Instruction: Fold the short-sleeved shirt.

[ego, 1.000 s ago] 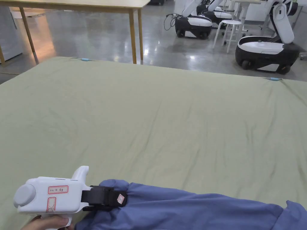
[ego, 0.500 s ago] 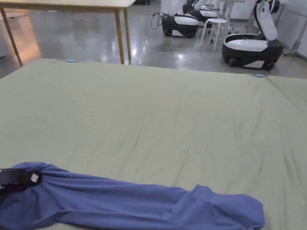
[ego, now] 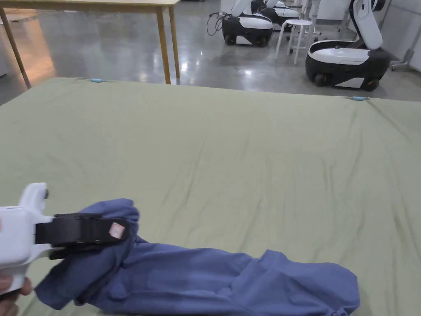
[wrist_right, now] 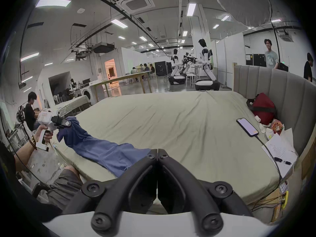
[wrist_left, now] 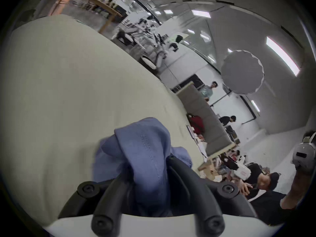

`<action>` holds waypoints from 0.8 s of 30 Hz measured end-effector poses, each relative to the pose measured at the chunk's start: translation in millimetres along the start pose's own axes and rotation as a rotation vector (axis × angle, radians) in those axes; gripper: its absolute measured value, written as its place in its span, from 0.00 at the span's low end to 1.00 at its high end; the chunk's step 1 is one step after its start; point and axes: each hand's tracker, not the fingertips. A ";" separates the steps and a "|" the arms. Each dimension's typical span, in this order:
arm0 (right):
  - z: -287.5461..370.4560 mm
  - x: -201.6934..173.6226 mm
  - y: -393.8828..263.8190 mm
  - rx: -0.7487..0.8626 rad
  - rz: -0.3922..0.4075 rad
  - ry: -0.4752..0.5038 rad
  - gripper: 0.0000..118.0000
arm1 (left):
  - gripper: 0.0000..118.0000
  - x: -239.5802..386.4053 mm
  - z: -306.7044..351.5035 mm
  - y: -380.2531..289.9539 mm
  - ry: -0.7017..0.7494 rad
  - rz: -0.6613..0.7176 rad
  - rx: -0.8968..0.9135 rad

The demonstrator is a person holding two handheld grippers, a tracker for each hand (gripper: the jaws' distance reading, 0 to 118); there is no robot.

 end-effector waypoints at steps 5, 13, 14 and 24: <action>2.8 7.3 -5.2 -0.003 -0.006 0.009 0.00 | 0.06 -11.8 -81.3 -28.2 -0.046 0.103 -0.066; 18.3 20.0 -8.6 0.007 -0.028 -0.031 0.00 | 0.07 -45.4 -144.2 -71.1 0.041 0.188 -0.156; 19.9 21.0 -8.8 0.008 -0.029 -0.034 0.00 | 0.10 -44.9 -142.9 -68.6 0.026 0.199 -0.147; 14.2 20.4 -7.1 -0.006 -0.026 -0.030 0.00 | 1.00 35.1 -68.9 -29.6 -0.131 0.035 0.010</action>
